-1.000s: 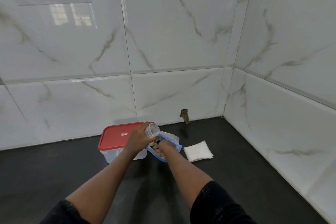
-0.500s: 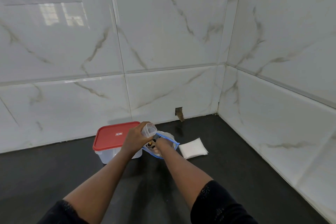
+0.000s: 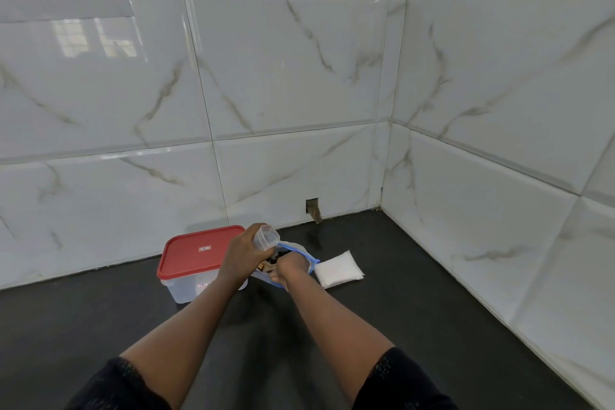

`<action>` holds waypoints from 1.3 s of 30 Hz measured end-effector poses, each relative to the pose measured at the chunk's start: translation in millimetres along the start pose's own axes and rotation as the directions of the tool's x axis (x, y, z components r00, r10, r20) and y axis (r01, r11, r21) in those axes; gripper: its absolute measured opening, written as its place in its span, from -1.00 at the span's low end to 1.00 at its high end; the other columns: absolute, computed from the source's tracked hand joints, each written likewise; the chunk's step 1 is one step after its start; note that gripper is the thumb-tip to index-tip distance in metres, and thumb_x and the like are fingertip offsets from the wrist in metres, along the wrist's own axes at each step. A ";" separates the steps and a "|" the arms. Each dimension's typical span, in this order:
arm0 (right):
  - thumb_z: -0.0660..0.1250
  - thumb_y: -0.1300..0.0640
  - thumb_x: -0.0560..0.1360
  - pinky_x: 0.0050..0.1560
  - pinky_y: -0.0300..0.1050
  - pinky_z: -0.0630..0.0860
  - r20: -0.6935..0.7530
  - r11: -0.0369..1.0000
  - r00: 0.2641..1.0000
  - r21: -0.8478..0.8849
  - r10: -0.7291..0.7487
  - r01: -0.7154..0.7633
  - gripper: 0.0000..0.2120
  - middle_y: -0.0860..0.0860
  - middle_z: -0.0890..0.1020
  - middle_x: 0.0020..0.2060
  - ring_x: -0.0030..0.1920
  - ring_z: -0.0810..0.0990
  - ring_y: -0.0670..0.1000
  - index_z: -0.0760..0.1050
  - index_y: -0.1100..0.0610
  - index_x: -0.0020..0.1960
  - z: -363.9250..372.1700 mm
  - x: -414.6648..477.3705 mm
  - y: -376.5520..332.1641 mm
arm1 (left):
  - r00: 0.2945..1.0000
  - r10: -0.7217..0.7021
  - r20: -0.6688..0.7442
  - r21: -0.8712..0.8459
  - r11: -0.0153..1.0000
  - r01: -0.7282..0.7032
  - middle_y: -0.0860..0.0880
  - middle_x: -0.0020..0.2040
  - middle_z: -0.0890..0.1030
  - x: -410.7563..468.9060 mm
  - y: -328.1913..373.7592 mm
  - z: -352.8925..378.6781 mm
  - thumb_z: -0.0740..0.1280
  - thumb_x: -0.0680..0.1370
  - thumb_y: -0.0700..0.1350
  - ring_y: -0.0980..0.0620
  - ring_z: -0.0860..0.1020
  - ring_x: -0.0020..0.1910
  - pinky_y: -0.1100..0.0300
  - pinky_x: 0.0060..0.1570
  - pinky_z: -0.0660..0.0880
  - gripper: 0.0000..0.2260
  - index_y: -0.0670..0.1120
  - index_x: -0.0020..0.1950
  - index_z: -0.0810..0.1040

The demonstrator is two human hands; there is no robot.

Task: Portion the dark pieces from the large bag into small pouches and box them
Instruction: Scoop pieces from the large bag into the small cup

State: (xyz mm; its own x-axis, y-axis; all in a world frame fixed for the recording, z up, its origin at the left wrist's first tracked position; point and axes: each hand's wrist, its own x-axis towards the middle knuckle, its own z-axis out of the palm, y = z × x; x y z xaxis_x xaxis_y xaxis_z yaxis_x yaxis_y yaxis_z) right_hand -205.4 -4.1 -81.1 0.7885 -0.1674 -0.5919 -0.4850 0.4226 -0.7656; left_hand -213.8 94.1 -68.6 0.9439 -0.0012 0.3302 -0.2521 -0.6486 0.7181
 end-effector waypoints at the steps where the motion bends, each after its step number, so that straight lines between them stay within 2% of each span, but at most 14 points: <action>1: 0.01 0.20 0.64 0.04 0.03 0.58 0.009 1.000 1.000 -0.001 -0.017 0.017 -0.76 0.19 0.55 0.01 0.01 0.59 0.17 0.45 0.20 0.07 -1.1 -1.4 0.5 | 1.000 -0.004 -0.001 -0.006 1.000 0.004 -0.01 0.00 0.60 0.5 2.6 1.9 0.47 0.38 -0.14 -0.03 0.55 -0.02 0.24 -0.09 0.37 -0.61 -0.06 0.18 0.52; 4: 0.10 0.19 0.61 0.18 0.02 0.55 0.022 0.968 0.993 -0.223 -0.116 0.117 -0.71 0.20 0.57 0.16 0.17 0.58 0.16 0.45 0.27 0.24 -10.7 -2.7 -4.9 | 1.000 -0.003 0.010 -0.025 1.000 0.003 -0.01 0.08 0.56 1.4 10.4 8.0 0.47 0.37 -0.14 -0.03 0.51 0.05 0.19 0.02 0.40 -0.52 -0.06 0.27 0.45; 6: 0.15 0.24 0.58 0.20 -0.01 0.54 0.006 0.913 0.983 -0.370 -0.182 0.171 -0.67 0.18 0.54 0.20 0.19 0.56 0.14 0.41 0.28 0.31 -20.3 -5.6 -12.3 | 1.000 -0.010 0.016 -0.032 0.999 0.010 -0.02 0.12 0.54 0.6 16.1 11.6 0.47 0.37 -0.10 -0.04 0.50 0.08 0.15 0.08 0.41 -0.48 -0.07 0.30 0.42; 9: 0.18 0.29 0.55 0.17 -0.04 0.55 -0.049 0.834 0.968 -0.519 -0.247 0.186 -0.66 0.19 0.50 0.22 0.16 0.57 0.13 0.39 0.27 0.32 -33.6 -4.0 -26.5 | 0.999 -0.041 0.000 -0.015 0.999 0.041 -0.06 0.16 0.55 -0.1 21.3 16.0 0.36 0.27 0.08 -0.06 0.49 0.09 0.06 0.09 0.45 -0.40 -0.05 0.29 0.43; 13: 0.25 0.28 0.44 0.02 0.04 0.62 -0.038 0.821 0.955 -0.521 -0.296 0.234 -0.70 0.24 0.59 0.07 -0.02 0.66 0.18 0.49 0.31 0.16 -52.7 -3.1 -39.4 | 0.993 -0.109 -0.047 -0.053 0.993 0.107 -0.07 0.16 0.54 1.7 25.1 23.5 0.41 0.30 0.07 -0.05 0.47 0.05 -0.03 0.09 0.48 -0.43 -0.03 0.27 0.42; 16: 0.21 0.27 0.43 -0.07 0.01 0.64 -0.014 0.798 0.943 -0.537 -0.332 0.273 -0.90 0.24 0.63 -0.03 -0.07 0.67 0.18 0.48 0.27 -0.11 -71.0 -9.1 -51.9 | 0.991 -0.113 -0.068 -0.024 0.993 0.112 -0.07 0.18 0.53 6.3 26.6 29.9 0.45 0.37 -0.06 -0.09 0.47 0.12 -0.08 0.15 0.44 -0.50 -0.03 0.27 0.42; 18: 0.21 0.27 0.44 -0.19 -0.05 0.58 -0.007 0.776 0.935 -0.560 -0.355 0.291 -0.90 0.21 0.62 -0.09 -0.11 0.65 0.14 0.42 0.20 -0.25 -82.5 -12.2 -64.1 | 0.990 -0.119 -0.080 -0.022 0.993 0.117 -0.05 0.18 0.52 8.3 28.2 31.5 0.45 0.37 -0.09 -0.10 0.47 0.15 -0.08 0.18 0.41 -0.51 -0.01 0.27 0.42; 21: 0.17 0.27 0.49 -0.38 -0.15 0.50 0.015 0.788 0.933 -0.531 -0.359 0.311 -0.80 0.12 0.54 -0.26 -0.34 0.54 0.04 0.37 0.13 -0.30 -96.6 -20.0 -85.1 | 0.989 -0.121 -0.091 -0.021 0.993 0.119 -0.03 0.20 0.51 9.4 31.1 33.4 0.45 0.37 -0.10 -0.09 0.46 0.18 -0.08 0.21 0.37 -0.51 0.03 0.27 0.43; 23: 0.16 0.31 0.46 -0.47 -0.17 0.39 0.003 0.778 0.924 -0.539 -0.383 0.324 -0.83 0.11 0.50 -0.43 -0.50 0.46 0.02 0.46 0.22 -0.28 -102.3 -28.1 -99.1 | 0.988 -0.132 -0.084 -0.018 0.991 0.131 -0.02 0.20 0.50 9.5 32.4 35.1 0.44 0.37 -0.10 -0.07 0.45 0.19 -0.05 0.20 0.35 -0.51 0.04 0.28 0.41; 27: 0.13 0.37 0.43 -0.61 -0.30 0.31 0.026 0.769 0.900 -0.510 -0.434 0.385 -0.77 0.16 0.49 -0.53 -0.66 0.39 0.02 0.48 0.31 -0.35 -107.1 -46.5 -123.3 | 0.987 -0.130 -0.089 -0.040 0.991 0.127 -0.05 0.18 0.50 5.8 33.0 37.4 0.45 0.37 -0.11 -0.07 0.43 0.16 0.03 0.14 0.34 -0.50 0.04 0.28 0.41; 32: 0.18 0.38 0.46 -0.57 -0.28 0.35 0.105 0.723 0.847 -0.474 -0.521 0.503 -0.73 0.14 0.47 -0.57 -0.65 0.41 -0.01 0.44 0.26 -0.40 -94.4 -64.6 -137.9 | 0.989 -0.125 -0.080 -0.044 0.992 0.121 -0.07 0.17 0.50 2.7 33.1 38.2 0.46 0.38 -0.11 -0.08 0.45 0.15 0.13 0.03 0.31 -0.50 0.01 0.29 0.41; 35: 0.18 0.30 0.52 -0.62 -0.34 0.40 0.174 0.639 0.823 -0.551 -0.541 0.537 -0.82 0.07 0.52 -0.51 -0.68 0.44 -0.14 0.49 0.25 -0.22 -81.8 -68.1 -133.2 | 0.989 -0.135 -0.060 -0.046 0.990 0.133 -0.09 0.17 0.50 2.0 32.3 39.2 0.46 0.38 -0.09 -0.08 0.44 0.16 0.12 0.03 0.33 -0.48 0.01 0.30 0.39; 37: 0.18 0.28 0.51 -0.48 -0.25 0.51 0.237 0.523 0.775 -0.620 -0.586 0.585 -0.82 0.13 0.58 -0.37 -0.53 0.52 -0.07 0.56 0.28 -0.08 -73.7 -66.2 -125.5 | 0.988 -0.143 -0.050 -0.053 0.989 0.140 -0.09 0.17 0.49 1.9 32.0 39.0 0.46 0.38 -0.08 -0.08 0.43 0.17 0.13 0.03 0.33 -0.48 0.01 0.31 0.38; 39: 0.20 0.31 0.51 -0.25 -0.09 0.61 0.296 0.418 0.713 -0.644 -0.636 0.641 -0.79 0.21 0.64 -0.28 -0.38 0.58 0.04 0.61 0.30 -0.03 -66.4 -63.9 -115.8 | 0.987 -0.151 -0.050 -0.061 0.987 0.148 -0.08 0.17 0.49 2.3 31.3 39.1 0.46 0.38 -0.07 -0.08 0.43 0.16 0.11 0.04 0.35 -0.47 0.02 0.30 0.37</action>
State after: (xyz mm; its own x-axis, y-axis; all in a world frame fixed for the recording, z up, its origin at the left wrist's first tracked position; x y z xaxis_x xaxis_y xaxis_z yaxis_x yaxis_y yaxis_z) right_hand -224.6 -101.5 28.7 0.9824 -0.1241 0.1398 0.0588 -0.5048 -0.8612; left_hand -211.1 44.0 -69.3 0.9593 0.1346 0.2484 -0.1226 -0.5939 0.7951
